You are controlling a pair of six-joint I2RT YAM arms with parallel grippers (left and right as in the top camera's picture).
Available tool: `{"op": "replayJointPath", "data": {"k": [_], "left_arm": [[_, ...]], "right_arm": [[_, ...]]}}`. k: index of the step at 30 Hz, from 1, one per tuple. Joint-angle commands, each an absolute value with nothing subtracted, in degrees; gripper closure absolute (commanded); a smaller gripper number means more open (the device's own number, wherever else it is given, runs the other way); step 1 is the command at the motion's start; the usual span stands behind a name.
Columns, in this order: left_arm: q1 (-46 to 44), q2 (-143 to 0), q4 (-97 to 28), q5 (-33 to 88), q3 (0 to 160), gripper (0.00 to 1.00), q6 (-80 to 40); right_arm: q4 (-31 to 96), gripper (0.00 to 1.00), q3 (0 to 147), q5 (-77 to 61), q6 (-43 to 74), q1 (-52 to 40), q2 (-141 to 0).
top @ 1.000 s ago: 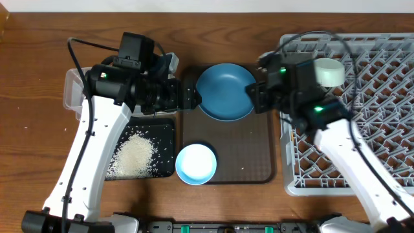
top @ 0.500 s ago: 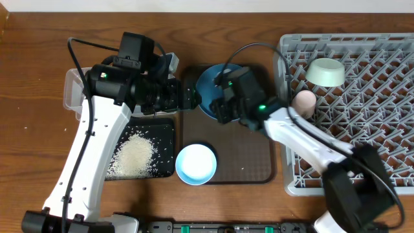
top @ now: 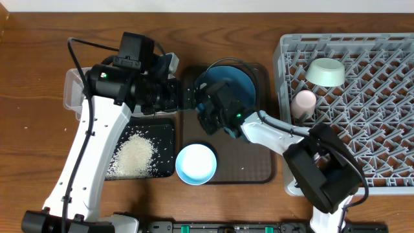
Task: Sort waste into correct bins and load items into the dishwasher rack
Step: 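Grasp the rim of the teal plate with the right gripper, then lift the teal plate and carry it right into the rack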
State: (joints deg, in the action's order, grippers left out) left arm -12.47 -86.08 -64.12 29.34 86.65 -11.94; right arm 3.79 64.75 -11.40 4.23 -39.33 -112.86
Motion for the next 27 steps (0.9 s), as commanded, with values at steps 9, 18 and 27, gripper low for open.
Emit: {"op": "replayJointPath", "data": {"k": [9, 18, 27], "left_arm": [[-12.3, -86.1, -64.2, 28.8, 86.3, 0.02, -11.4], [-12.3, -86.1, -64.2, 28.8, 86.3, 0.02, -11.4], [-12.3, -86.1, -64.2, 28.8, 86.3, 0.02, -11.4]], "right_arm": [[7.2, 0.99, 64.1, -11.8, 5.1, -39.0, -106.5], [15.2, 0.99, 64.1, -11.8, 8.8, -36.7, -85.2], [23.4, 0.99, 64.1, -23.9, 15.0, -21.3, -67.7]]}}
